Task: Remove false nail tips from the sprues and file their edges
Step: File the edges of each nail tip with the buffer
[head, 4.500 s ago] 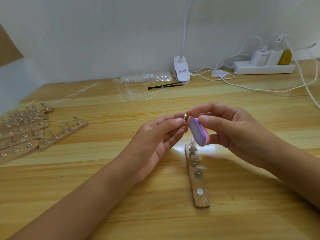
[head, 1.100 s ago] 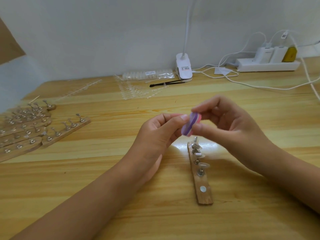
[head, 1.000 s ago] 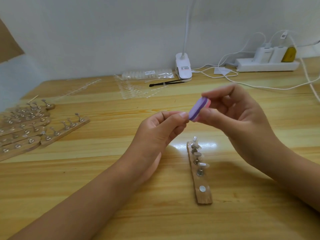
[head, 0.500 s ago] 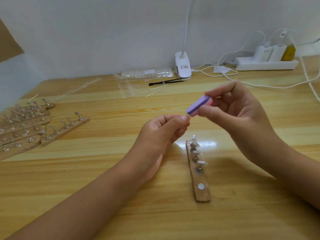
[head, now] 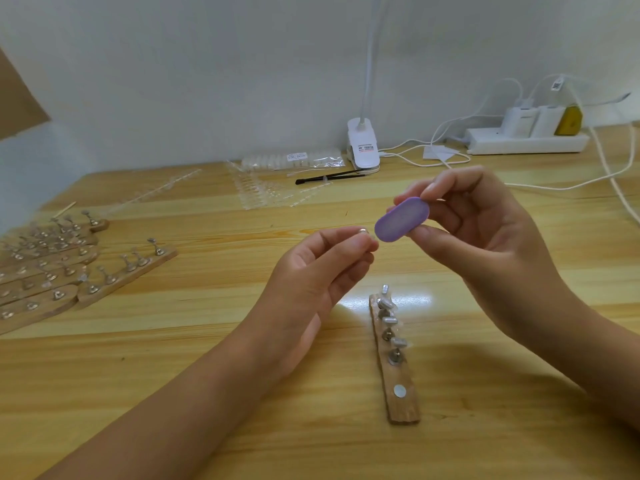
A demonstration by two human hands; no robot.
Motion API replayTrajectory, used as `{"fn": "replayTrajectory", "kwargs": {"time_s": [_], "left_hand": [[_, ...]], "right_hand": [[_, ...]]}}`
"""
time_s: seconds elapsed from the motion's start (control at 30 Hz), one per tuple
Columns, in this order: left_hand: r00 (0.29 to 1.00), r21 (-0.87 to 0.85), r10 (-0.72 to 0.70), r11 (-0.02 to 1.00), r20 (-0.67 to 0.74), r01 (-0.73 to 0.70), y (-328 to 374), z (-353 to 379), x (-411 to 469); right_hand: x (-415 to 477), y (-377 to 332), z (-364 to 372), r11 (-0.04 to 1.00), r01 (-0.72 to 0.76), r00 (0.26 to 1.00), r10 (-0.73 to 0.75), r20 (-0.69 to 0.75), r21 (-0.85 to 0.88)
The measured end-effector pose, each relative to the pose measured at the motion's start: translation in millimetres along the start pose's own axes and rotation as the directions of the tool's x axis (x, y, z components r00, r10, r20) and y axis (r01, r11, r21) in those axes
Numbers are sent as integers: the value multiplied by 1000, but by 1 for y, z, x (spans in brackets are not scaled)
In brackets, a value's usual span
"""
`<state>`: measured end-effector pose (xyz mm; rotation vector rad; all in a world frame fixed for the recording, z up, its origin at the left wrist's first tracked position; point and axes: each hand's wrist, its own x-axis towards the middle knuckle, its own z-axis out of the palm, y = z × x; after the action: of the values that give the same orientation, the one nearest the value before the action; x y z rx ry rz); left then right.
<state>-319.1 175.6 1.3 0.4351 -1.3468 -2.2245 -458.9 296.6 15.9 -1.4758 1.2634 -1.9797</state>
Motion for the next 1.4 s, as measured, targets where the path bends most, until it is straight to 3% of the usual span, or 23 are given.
{"fn": "replayTrajectory", "kwargs": {"time_s": [0.23, 0.5, 0.8, 0.93, 1.23, 1.33, 1.4], "left_hand": [[1000, 18, 25, 1000, -12, -25, 3, 0, -2], [999, 174, 52, 983, 5, -52, -1, 0, -3], [999, 107, 43, 993, 16, -45, 0, 1, -2], [999, 79, 40, 996, 6, -40, 0, 1, -1], [999, 105, 40, 994, 3, -41, -3, 0, -2], [999, 106, 39, 994, -16, -37, -2, 0, -2], [999, 116, 42, 992, -27, -38, -2, -1, -1]], "right_hand": [[-1, 0, 2, 1000, -28, 999, 28, 14, -7], [-4, 2, 3, 996, -48, 998, 51, 39, -80], [-7, 4, 8, 992, -92, 993, 97, 62, -84], [-7, 3, 9, 995, -75, 997, 76, 9, -72], [-9, 6, 14, 989, -136, 989, 138, 43, -64], [-9, 6, 14, 995, -74, 996, 72, -44, -61], [-8, 5, 13, 996, -73, 997, 72, -22, -49]]}}
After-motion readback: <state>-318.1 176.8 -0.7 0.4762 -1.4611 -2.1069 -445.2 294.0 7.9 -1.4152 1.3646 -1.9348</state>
